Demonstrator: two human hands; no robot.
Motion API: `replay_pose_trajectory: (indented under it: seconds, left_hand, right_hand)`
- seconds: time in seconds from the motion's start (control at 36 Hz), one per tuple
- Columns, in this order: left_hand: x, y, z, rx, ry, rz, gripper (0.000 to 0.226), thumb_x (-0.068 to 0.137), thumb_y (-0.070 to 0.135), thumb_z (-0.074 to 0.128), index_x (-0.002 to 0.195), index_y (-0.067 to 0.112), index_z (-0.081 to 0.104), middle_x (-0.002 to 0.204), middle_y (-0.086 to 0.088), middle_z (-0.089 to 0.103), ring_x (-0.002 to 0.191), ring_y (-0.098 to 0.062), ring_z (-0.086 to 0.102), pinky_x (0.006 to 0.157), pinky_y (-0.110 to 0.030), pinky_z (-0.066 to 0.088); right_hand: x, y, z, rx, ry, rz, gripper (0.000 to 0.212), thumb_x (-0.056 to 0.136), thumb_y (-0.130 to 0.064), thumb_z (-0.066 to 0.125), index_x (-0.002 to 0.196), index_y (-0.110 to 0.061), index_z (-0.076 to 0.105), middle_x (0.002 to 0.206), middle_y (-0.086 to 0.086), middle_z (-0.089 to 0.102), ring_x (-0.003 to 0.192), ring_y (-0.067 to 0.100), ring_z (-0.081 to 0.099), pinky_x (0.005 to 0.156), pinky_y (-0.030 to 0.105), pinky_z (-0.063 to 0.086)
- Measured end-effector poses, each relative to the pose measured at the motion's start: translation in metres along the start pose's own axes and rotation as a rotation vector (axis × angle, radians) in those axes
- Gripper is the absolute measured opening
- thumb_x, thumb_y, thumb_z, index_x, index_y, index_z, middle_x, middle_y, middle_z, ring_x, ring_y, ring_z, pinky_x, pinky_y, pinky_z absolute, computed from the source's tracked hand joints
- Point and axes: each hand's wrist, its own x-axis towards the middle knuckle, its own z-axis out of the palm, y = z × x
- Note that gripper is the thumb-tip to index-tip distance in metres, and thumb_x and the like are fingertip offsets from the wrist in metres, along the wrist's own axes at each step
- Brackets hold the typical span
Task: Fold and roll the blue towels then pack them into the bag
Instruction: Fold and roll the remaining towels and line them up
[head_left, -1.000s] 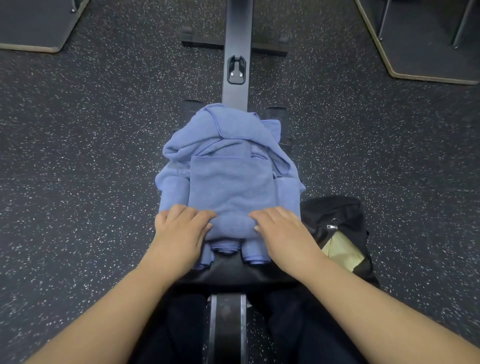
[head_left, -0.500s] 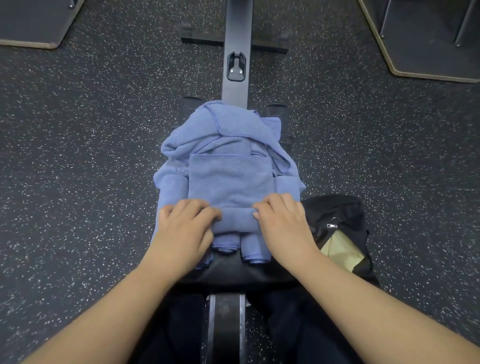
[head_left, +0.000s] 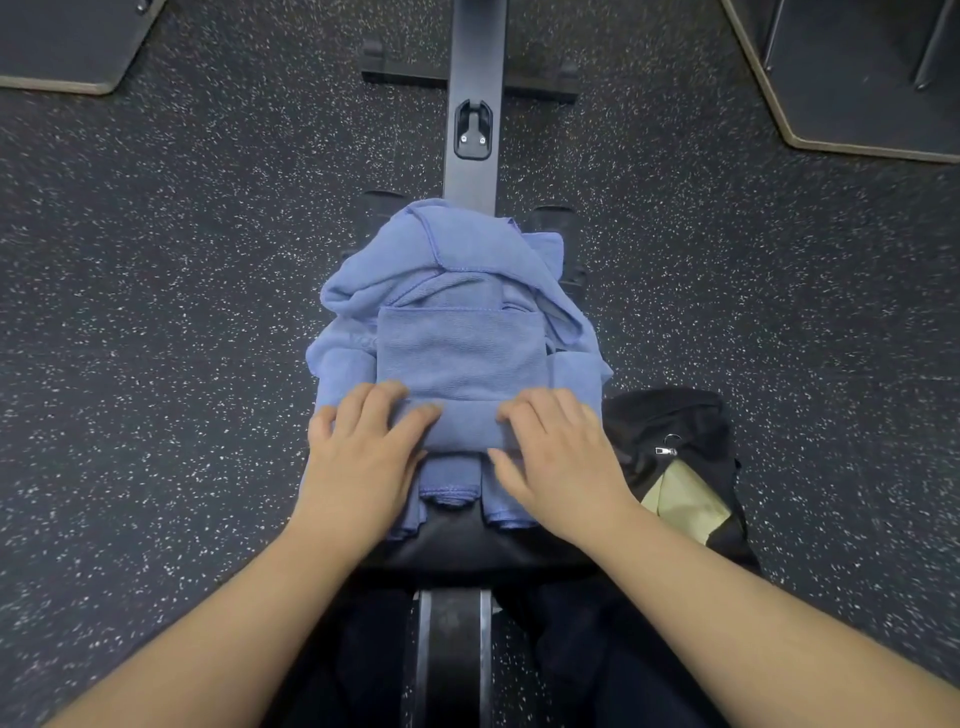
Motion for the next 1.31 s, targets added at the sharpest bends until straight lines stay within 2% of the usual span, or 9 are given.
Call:
replay_pose_trajectory:
  seconds: [0.17,0.36,0.5,0.56,0.64,0.78,1.06,1.22,1.31]
  left_hand:
    - [0.001,-0.002,0.002,0.007,-0.023,0.021,0.038,0.084,0.029,0.051,0.121,0.027,0.061,0.106,-0.001,0.06,0.104,-0.024,0.048,0.08,-0.038,0.027]
    - [0.004,0.001,-0.003,-0.025,-0.041,0.005,0.039,0.078,0.017,0.053,0.113,0.032,0.05,0.109,0.001,0.06,0.108,-0.021,0.047,0.079,-0.037,0.026]
    - [0.004,0.003,-0.001,-0.018,-0.043,-0.02,0.028,0.084,0.027,0.047,0.112,0.031,0.049,0.118,-0.006,0.058,0.114,-0.023,0.044,0.083,-0.039,0.027]
    - [0.004,0.0,0.003,0.003,-0.038,-0.005,0.032,0.083,0.037,0.057,0.114,0.029,0.05,0.121,-0.009,0.057,0.116,-0.026,0.043,0.085,-0.042,0.028]
    - [0.004,-0.003,0.007,0.002,-0.037,0.004,0.047,0.075,0.026,0.073,0.117,0.027,0.052,0.122,-0.012,0.055,0.116,-0.026,0.041,0.087,-0.042,0.026]
    - [0.006,-0.007,0.004,-0.016,-0.068,-0.034,0.037,0.083,0.027,0.044,0.12,0.033,0.048,0.119,-0.006,0.056,0.115,-0.022,0.042,0.086,-0.04,0.026]
    - [0.009,-0.016,0.001,-0.102,-0.13,-0.057,0.043,0.085,0.019,0.051,0.124,0.038,0.048,0.113,-0.002,0.059,0.106,-0.019,0.044,0.08,-0.033,0.02]
    - [0.011,-0.026,-0.01,-0.249,-0.239,0.004,0.039,0.093,0.034,0.028,0.127,0.045,0.045,0.104,0.001,0.057,0.096,-0.024,0.05,0.074,-0.033,0.024]
    - [0.009,-0.028,-0.01,-0.287,-0.253,0.006,0.038,0.093,0.036,0.026,0.127,0.045,0.043,0.102,0.001,0.057,0.094,-0.025,0.051,0.076,-0.035,0.029]
  right_hand:
    - [0.0,0.005,0.006,-0.03,-0.005,-0.014,0.049,0.061,-0.033,0.079,0.101,-0.016,0.055,0.099,0.002,0.058,0.091,0.021,0.045,0.074,0.031,0.032]
    - [0.0,0.006,0.01,-0.072,0.021,-0.013,0.058,0.056,-0.021,0.086,0.104,-0.015,0.054,0.101,0.003,0.06,0.092,0.021,0.045,0.075,0.031,0.031]
    - [0.0,0.009,0.012,-0.061,0.077,-0.024,0.053,0.062,-0.012,0.083,0.106,-0.012,0.054,0.101,0.005,0.062,0.095,0.022,0.045,0.077,0.03,0.031]
    - [0.001,0.01,0.013,-0.029,0.089,-0.02,0.051,0.064,-0.01,0.083,0.107,-0.011,0.056,0.101,0.007,0.062,0.097,0.022,0.044,0.081,0.031,0.032]
    - [0.001,0.012,0.014,-0.006,0.07,-0.012,0.049,0.066,-0.011,0.082,0.108,-0.009,0.059,0.103,0.007,0.062,0.099,0.023,0.047,0.085,0.031,0.033]
    - [0.002,0.013,0.012,0.035,0.013,0.007,0.051,0.066,-0.014,0.081,0.111,-0.009,0.059,0.107,0.007,0.062,0.1,0.028,0.059,0.089,0.032,0.034]
    - [0.004,0.019,0.011,0.14,-0.039,0.005,0.05,0.069,-0.012,0.079,0.115,-0.013,0.058,0.104,0.004,0.063,0.097,0.028,0.059,0.091,0.031,0.034]
    - [0.001,0.022,0.003,0.195,-0.172,-0.04,0.041,0.09,-0.031,0.045,0.131,-0.032,0.043,0.103,-0.001,0.059,0.089,0.025,0.058,0.081,0.036,0.046]
    - [0.0,0.023,0.0,0.209,-0.188,-0.055,0.041,0.091,-0.034,0.039,0.131,-0.031,0.049,0.1,-0.001,0.06,0.085,0.025,0.058,0.077,0.035,0.046]
